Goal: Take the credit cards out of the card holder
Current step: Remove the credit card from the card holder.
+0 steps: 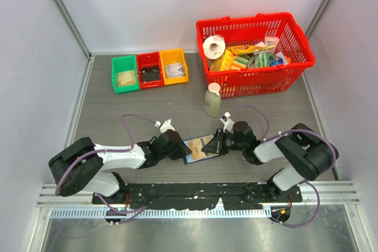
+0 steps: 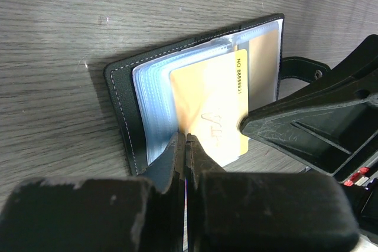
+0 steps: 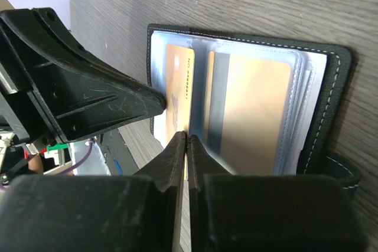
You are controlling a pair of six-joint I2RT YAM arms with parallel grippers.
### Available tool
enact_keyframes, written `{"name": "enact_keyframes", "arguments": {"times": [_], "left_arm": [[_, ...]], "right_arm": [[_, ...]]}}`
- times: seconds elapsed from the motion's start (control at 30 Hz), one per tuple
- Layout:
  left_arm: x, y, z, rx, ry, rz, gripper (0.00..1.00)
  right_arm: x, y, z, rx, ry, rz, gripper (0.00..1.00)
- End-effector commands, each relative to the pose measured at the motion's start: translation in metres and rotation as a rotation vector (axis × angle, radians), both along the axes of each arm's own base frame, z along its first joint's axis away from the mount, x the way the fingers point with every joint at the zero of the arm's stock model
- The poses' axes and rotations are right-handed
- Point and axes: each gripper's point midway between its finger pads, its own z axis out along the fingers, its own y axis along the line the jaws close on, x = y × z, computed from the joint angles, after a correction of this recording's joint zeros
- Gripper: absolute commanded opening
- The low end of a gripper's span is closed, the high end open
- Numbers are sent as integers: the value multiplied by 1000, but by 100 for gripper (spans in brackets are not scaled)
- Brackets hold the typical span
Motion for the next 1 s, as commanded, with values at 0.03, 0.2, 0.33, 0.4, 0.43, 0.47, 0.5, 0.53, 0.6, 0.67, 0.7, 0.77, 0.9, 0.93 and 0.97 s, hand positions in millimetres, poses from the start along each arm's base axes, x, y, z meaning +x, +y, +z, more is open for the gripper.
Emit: {"name": "enact_keyframes", "arguments": {"times": [0.03, 0.2, 0.33, 0.4, 0.43, 0.47, 0.5, 0.53, 0.6, 0.67, 0.7, 0.77, 0.9, 0.93, 0.97], "left_arm": [[-16, 30, -38, 142, 79, 6, 0], [-16, 32, -38, 146, 84, 12, 0], [-17, 34, -40, 146, 90, 15, 0], [-17, 34, -39, 145, 89, 15, 0], [-17, 34, -39, 143, 89, 14, 0], [-16, 35, -39, 143, 89, 17, 0], [-17, 34, -38, 141, 87, 16, 0], [-16, 34, -37, 141, 88, 17, 0], [-16, 33, -35, 134, 79, 15, 0], [-13, 31, -28, 118, 63, 12, 0], [-11, 29, -24, 111, 51, 10, 1], [-8, 26, -15, 96, 23, 0, 3], [1, 20, 10, 71, -50, -32, 17], [4, 19, 18, 61, -69, -38, 22], [7, 17, 26, 54, -95, -53, 28]], "right_arm": [[2, 9, 19, 93, -55, 41, 2], [3, 6, 18, 104, -44, 34, 1], [8, -10, 16, 84, -30, -12, 1], [9, -16, 15, 52, -46, -14, 1], [14, -17, 22, 47, -76, -23, 1], [11, -22, 16, 10, -65, -20, 1], [17, -23, 23, 1, -99, -34, 1], [13, -29, 15, -49, -79, -27, 1], [16, -35, 17, -94, -96, -35, 1], [19, -42, 20, -128, -108, -50, 1], [19, -45, 23, -141, -109, -56, 1], [19, -50, 27, -162, -120, -60, 1], [18, -55, 38, -187, -147, -61, 1], [18, -56, 40, -190, -153, -60, 1], [18, -56, 47, -184, -166, -59, 1]]}}
